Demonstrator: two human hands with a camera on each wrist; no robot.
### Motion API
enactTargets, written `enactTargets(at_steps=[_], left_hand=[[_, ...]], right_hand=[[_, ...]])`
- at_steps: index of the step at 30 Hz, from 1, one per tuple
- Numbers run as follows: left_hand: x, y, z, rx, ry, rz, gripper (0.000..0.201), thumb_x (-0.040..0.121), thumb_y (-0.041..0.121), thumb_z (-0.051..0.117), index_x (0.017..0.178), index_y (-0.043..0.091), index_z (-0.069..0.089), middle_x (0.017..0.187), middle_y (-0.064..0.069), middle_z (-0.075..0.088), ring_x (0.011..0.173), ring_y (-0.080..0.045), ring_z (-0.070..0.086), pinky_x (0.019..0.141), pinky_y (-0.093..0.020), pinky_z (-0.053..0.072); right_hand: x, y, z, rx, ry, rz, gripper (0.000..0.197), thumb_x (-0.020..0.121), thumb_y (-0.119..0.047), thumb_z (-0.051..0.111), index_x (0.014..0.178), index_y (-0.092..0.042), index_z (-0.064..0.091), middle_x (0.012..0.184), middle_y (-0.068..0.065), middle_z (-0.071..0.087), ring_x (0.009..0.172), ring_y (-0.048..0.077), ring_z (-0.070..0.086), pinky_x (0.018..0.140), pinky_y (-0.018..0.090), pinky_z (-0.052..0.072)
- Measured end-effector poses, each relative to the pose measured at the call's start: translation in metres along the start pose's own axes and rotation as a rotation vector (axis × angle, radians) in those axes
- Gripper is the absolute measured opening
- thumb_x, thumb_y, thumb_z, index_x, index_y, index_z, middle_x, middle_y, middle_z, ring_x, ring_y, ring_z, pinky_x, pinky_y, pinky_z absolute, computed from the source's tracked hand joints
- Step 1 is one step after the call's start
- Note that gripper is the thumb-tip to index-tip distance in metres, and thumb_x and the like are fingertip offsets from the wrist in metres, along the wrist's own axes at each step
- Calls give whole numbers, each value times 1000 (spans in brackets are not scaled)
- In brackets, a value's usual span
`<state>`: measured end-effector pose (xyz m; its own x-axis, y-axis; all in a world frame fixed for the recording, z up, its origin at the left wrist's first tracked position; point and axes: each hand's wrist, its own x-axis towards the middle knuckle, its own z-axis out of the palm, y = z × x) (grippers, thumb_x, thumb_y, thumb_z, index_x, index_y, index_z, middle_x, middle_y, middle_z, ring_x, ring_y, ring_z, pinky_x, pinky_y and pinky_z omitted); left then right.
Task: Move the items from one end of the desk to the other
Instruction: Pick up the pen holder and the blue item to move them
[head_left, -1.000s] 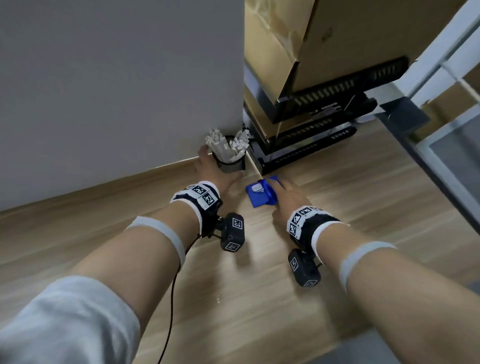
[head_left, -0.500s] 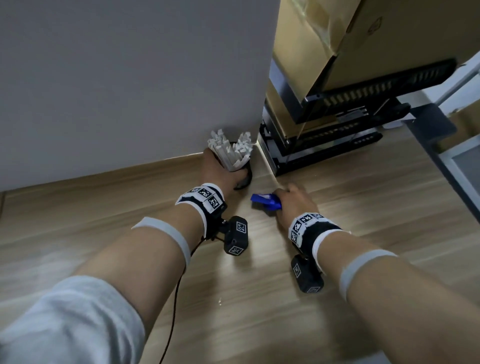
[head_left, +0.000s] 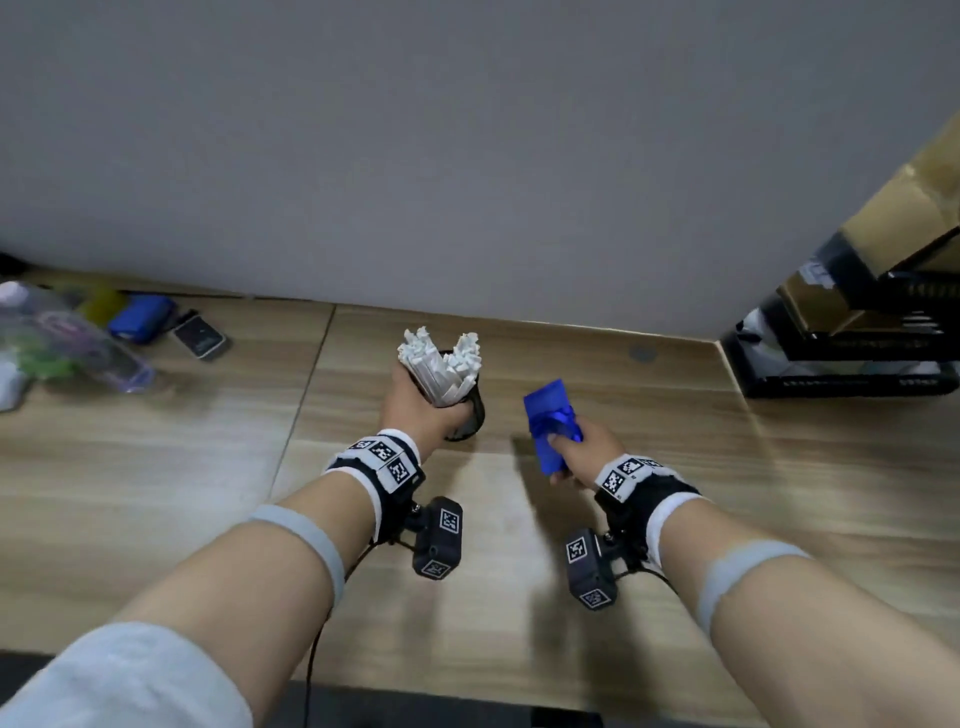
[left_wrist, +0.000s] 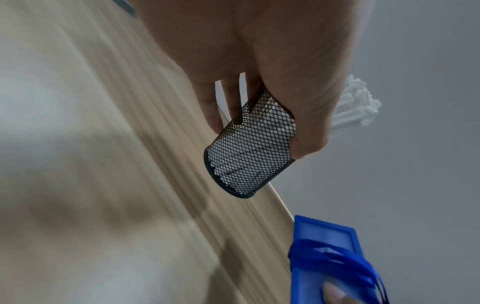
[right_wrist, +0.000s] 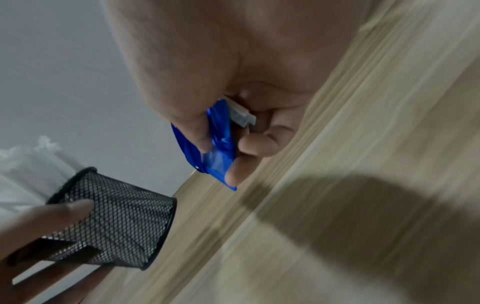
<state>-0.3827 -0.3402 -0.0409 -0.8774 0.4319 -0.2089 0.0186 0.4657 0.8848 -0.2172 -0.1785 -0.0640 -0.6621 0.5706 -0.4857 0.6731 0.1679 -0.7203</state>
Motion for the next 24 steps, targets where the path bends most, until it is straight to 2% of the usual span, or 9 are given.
enactTargets(at_steps=[6,8,10,12,16,20,22,24], left_hand=[[-38,-68,-193,-48,165,-25,79,60,23,89,124,21,42,115,2,65,104,-18,65,95,-33,51],[-50,-89,-248,-39,209,-48,78,64,20,89,125,19,41,114,2,63,103,-18,63,93,-29,49],[-60,-108,-297,-24,259,-75,78,66,19,88,127,17,40,114,1,61,103,-19,61,91,-28,46],[-67,-126,-341,-14,304,-118,81,66,21,89,129,15,39,115,0,59,103,-20,59,90,-29,46],[-73,-160,-416,41,369,-199,83,64,29,90,128,15,38,117,-1,59,105,-24,59,96,-35,49],[-67,-189,-481,71,431,-244,82,68,26,90,129,12,37,113,0,54,102,-20,54,92,-31,46],[-59,-205,-510,74,451,-270,78,69,24,89,125,13,37,112,0,53,100,-20,53,88,-29,44],[-46,-222,-539,89,466,-296,72,69,21,89,118,16,37,110,-1,54,99,-20,54,86,-28,43]], right_hand=[[-48,-100,148,-48,-81,-62,8,92,-19,48,93,-22,55,83,13,72,65,31,75,48,26,47],[-62,-130,194,-70,-121,-98,12,91,-18,45,95,-25,54,87,12,71,63,29,74,48,26,46],[-75,-158,236,-110,-167,-139,20,91,-20,43,107,-29,51,89,8,70,57,23,73,45,24,45],[-83,-185,274,-161,-214,-176,28,90,-21,42,114,-35,49,90,5,70,53,18,71,46,24,45],[-84,-227,337,-249,-299,-248,32,87,-24,40,114,-39,50,84,6,70,51,19,70,50,28,51],[-76,-267,394,-294,-357,-281,32,87,-23,38,112,-37,53,84,6,68,50,21,69,55,32,58],[-69,-286,423,-309,-401,-281,30,86,-24,37,109,-36,54,87,6,67,52,24,69,63,39,60],[-55,-302,454,-310,-417,-299,30,85,-24,37,107,-33,55,87,8,66,52,27,66,64,41,60]])
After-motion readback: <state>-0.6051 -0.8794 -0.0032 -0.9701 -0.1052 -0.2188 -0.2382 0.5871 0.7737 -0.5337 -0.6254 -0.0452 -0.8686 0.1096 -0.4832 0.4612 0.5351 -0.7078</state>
